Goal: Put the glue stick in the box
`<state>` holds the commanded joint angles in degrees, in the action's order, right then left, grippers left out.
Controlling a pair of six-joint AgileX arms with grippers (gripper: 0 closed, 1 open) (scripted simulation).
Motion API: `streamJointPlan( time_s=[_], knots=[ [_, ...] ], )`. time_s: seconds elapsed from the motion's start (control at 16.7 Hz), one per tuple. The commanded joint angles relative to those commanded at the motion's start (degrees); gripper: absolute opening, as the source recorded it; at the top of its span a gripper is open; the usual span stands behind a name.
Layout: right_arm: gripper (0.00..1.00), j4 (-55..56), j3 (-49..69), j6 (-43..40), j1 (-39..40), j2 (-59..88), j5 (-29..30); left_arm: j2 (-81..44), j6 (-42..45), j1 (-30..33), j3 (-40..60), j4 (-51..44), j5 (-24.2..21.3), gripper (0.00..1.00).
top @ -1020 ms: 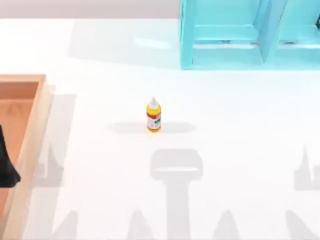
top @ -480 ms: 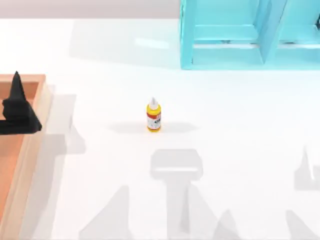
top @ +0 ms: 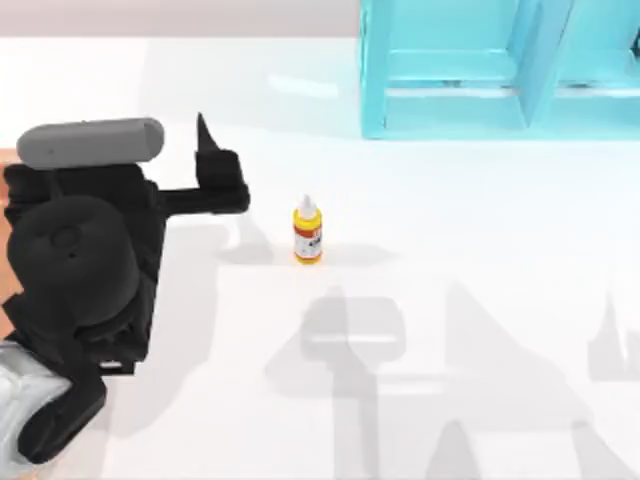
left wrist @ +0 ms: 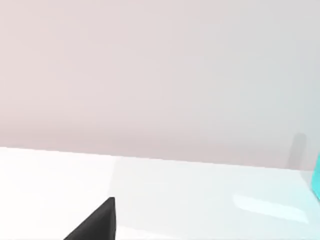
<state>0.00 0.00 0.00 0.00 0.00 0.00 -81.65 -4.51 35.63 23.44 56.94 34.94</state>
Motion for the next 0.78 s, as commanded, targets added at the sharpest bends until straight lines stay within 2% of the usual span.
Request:
streamJointPlan(
  time_s=[0.42, 0.78],
  knots=[
    [1.00, 0.0, 0.0, 0.0, 0.0, 0.0, 0.0, -36.1, -2.8, 15.6, 8.3, 22.5, 14.2, 1.00],
    [1.00, 0.0, 0.0, 0.0, 0.0, 0.0, 0.0, -53.1, -4.1, 23.1, 12.1, 32.9, 20.7, 1.00]
  ],
)
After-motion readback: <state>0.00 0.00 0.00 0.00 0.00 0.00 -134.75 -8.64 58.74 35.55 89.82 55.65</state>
